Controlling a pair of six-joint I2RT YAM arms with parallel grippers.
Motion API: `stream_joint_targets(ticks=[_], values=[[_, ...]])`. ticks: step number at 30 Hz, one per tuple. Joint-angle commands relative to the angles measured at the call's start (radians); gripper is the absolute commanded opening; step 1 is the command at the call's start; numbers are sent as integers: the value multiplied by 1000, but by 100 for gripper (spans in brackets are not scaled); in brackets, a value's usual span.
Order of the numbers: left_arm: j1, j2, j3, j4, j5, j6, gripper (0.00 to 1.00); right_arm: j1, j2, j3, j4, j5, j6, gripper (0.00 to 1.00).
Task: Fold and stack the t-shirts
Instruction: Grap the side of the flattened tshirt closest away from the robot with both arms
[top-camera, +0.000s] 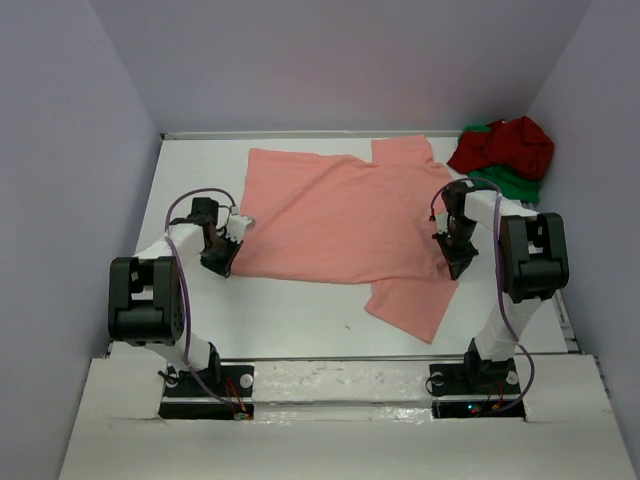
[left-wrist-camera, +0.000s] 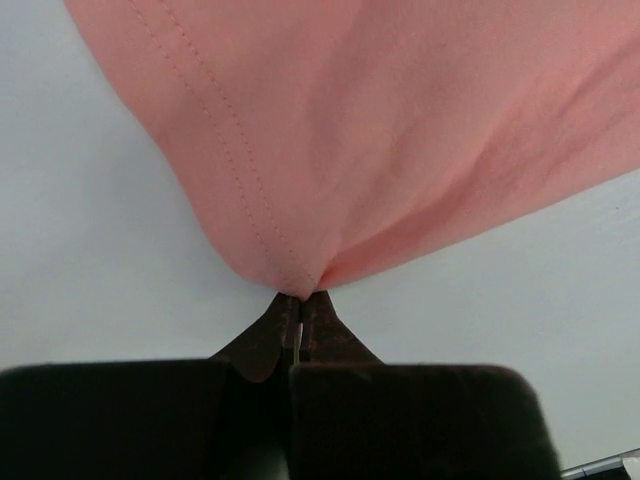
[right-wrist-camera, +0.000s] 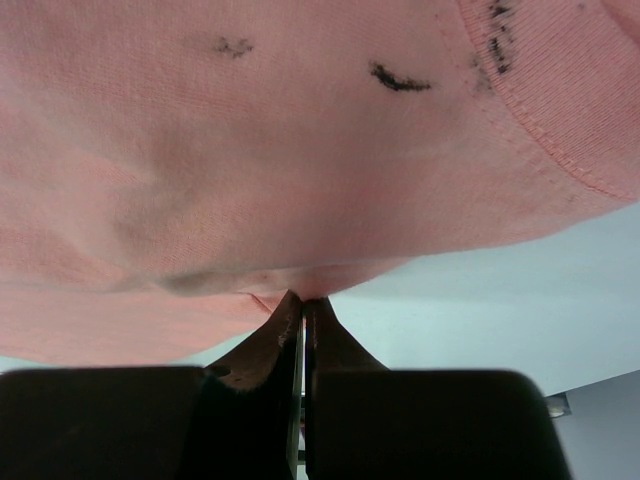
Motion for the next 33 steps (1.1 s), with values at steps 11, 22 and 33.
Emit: stream_joint_targets(ticks=[11, 22, 33], values=[[-45, -136, 54, -63, -184, -1, 0, -9, -103, 31, -57, 20, -18, 0], [-47, -203, 144, -116, -254, 3, 0, -9, -170, 57, -83, 46, -14, 0], [-57, -173, 172, -114, -251, -11, 0, -9, -138, 149, -93, 72, -4, 0]])
